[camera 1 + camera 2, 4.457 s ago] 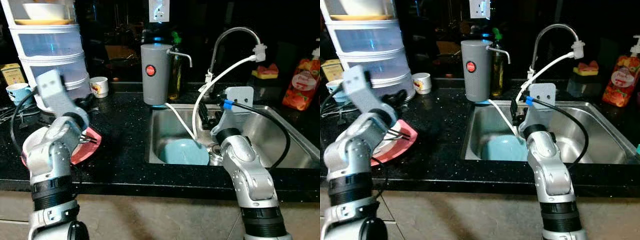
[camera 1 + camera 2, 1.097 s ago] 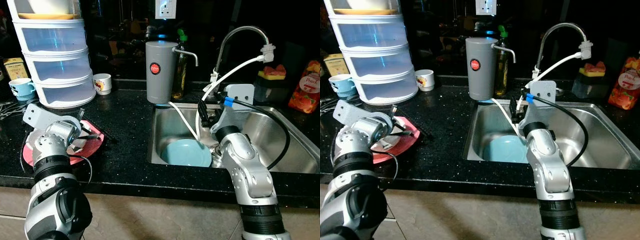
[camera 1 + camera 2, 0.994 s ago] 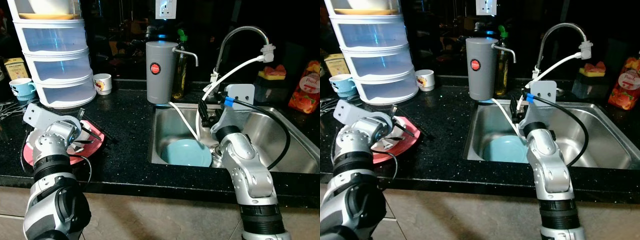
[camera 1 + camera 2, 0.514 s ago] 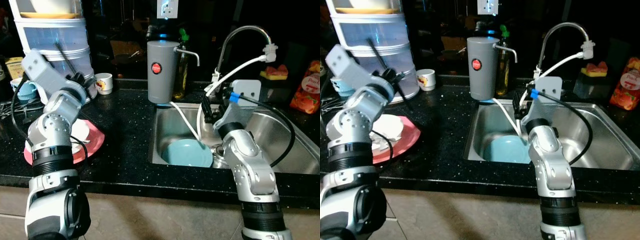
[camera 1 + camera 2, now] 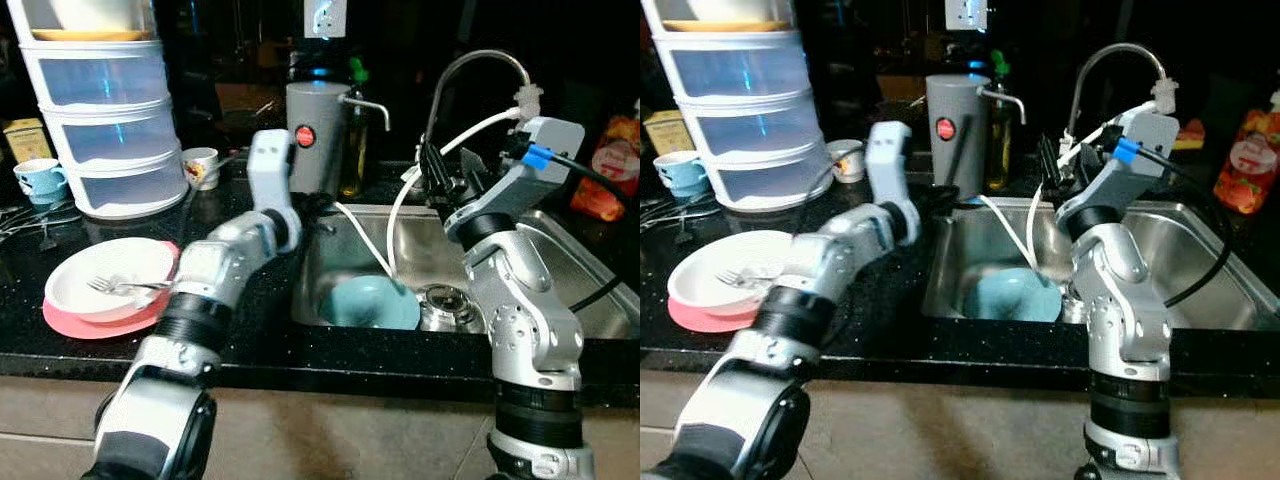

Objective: Kitchen organization

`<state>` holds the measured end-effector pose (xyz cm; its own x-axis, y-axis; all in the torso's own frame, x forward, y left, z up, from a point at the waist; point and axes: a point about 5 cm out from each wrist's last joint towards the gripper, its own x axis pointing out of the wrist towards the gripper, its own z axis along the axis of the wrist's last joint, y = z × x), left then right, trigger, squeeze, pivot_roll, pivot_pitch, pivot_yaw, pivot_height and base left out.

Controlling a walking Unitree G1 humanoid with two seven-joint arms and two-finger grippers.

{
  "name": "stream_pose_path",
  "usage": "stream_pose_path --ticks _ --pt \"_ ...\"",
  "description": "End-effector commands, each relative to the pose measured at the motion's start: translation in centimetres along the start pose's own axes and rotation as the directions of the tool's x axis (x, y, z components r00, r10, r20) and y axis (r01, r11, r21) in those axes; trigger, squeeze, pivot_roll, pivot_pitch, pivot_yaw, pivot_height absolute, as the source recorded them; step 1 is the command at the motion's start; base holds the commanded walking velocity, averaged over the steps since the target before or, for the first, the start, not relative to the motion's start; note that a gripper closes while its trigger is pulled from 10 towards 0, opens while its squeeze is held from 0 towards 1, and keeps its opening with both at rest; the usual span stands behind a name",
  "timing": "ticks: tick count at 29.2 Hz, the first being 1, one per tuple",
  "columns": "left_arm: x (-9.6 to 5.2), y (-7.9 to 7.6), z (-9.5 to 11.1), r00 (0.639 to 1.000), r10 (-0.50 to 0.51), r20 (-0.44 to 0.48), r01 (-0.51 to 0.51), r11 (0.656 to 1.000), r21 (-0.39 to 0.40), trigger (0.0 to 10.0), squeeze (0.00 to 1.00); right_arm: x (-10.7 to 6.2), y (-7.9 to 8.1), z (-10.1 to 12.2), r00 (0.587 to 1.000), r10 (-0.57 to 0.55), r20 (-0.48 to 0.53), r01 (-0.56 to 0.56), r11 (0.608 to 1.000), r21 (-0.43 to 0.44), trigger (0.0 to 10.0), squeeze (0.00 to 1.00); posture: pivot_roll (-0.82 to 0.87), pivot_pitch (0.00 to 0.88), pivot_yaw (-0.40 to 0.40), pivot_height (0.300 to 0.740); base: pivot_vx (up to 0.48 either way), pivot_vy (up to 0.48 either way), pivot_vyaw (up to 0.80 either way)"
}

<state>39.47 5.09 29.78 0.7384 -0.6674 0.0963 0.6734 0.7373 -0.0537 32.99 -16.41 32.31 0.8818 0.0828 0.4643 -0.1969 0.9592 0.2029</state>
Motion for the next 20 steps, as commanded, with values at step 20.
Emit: stream_pose_path --ticks 20 --pt "0.5 -2.0 -1.2 0.937 -0.335 0.095 0.333 0.942 0.036 10.0 0.00 -0.9 0.4 -3.2 0.980 0.064 -0.188 0.017 0.917 0.397 10.0 0.00 -0.01 0.035 0.019 0.740 0.000 0.000 0.00"
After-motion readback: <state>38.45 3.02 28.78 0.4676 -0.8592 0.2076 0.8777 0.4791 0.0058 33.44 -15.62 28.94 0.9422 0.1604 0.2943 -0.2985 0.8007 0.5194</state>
